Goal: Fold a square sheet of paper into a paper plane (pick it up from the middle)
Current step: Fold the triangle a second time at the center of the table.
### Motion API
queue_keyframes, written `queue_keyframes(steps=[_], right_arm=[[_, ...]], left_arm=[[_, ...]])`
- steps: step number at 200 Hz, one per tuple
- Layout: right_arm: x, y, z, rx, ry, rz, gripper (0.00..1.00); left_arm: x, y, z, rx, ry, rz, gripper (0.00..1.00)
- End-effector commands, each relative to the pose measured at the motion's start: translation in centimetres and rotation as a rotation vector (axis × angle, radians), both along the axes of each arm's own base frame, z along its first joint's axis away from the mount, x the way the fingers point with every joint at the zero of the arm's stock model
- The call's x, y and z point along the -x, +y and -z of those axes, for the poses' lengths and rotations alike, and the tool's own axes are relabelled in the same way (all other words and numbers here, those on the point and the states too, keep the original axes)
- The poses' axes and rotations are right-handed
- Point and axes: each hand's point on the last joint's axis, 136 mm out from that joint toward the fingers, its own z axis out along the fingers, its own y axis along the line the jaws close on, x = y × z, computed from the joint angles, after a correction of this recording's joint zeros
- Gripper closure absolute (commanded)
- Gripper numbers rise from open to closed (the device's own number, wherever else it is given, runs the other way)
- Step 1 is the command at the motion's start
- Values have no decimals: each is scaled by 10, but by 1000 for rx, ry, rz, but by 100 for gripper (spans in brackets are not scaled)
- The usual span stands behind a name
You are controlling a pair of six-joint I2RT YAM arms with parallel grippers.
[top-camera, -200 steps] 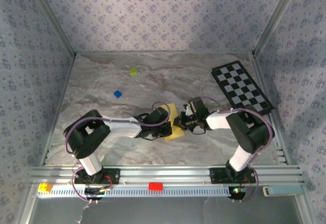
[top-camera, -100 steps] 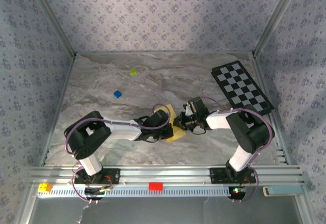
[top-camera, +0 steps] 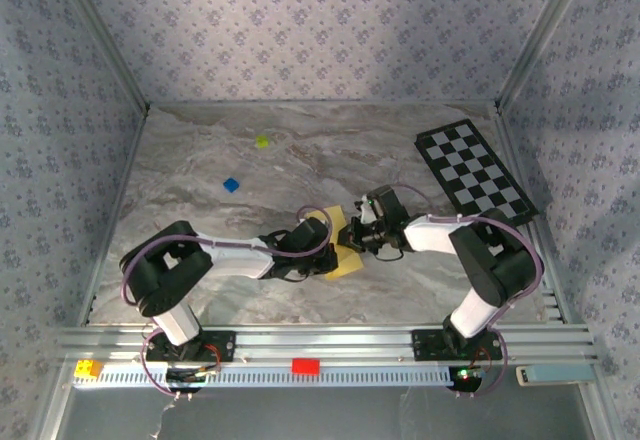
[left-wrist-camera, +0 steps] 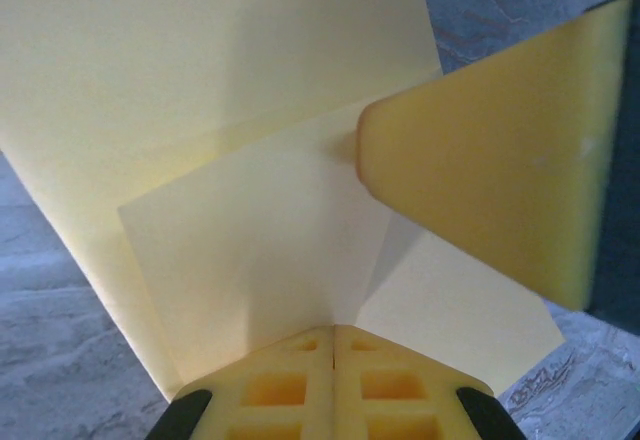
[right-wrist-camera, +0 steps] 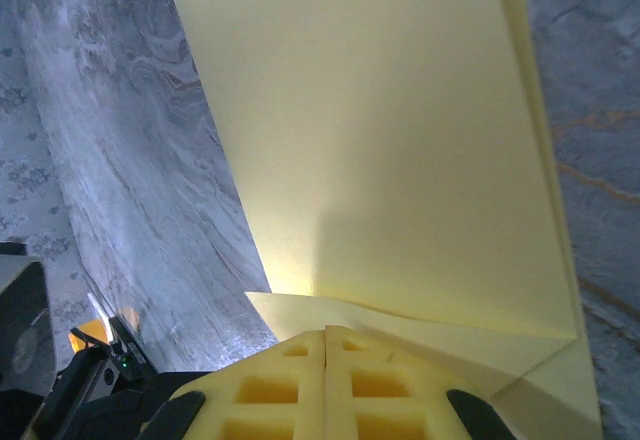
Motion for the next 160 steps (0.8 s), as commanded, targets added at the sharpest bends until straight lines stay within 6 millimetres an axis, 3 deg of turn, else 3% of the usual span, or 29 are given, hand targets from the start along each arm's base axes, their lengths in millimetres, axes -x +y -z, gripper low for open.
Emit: queue_keyframes(steps=[1,40,98,126,160], right_arm=[[10,-9,23,96,76,-1,97],[16,-21,43,130,109,58,99],[18,-26,47,139,106,79,99],[19,-27,48,138,110,84,99],[21,-30,53,147,120,91,99]], left_arm=[[1,2,-10,8,-39,17,100],[5,2,-17,31,-41,22,98],[9,-8,-18,81,-17,36,91],[9,-9,-12,76,-8,29,91],[17,3,7,37,48,-18,94]])
